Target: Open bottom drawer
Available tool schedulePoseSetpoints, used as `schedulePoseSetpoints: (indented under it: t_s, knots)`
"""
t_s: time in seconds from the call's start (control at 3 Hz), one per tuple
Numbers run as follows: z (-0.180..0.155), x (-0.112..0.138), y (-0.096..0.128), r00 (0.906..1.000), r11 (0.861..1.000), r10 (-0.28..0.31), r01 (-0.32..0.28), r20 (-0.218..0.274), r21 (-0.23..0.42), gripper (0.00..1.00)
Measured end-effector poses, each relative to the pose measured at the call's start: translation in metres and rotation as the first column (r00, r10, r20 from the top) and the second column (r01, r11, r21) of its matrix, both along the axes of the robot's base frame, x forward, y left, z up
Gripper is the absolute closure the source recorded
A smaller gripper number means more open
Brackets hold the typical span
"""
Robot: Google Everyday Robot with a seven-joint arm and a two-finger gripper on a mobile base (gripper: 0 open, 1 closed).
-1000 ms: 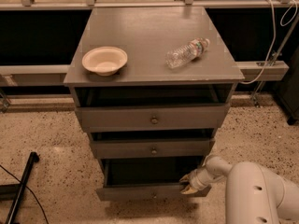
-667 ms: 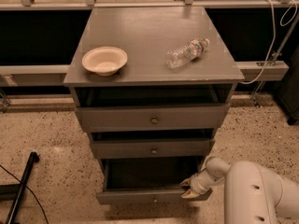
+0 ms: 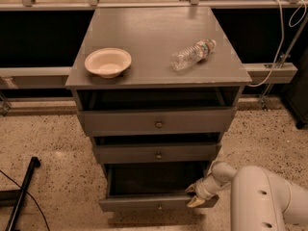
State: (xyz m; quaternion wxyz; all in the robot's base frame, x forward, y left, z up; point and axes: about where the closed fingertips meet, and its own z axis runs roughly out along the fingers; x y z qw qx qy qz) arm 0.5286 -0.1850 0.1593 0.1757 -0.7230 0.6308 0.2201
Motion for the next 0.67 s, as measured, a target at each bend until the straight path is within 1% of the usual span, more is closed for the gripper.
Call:
schedulePoseSetpoints:
  t_s: [0.33, 0.67]
  knots:
    - [0.0000, 0.0000, 0.0000, 1.0000, 1.000, 0.000, 0.000, 0.000, 0.000, 0.03]
    - [-0.0021, -0.0096, -0.0017, 0.9999, 1.000, 0.004, -0.004, -0.009, -0.007, 0.00]
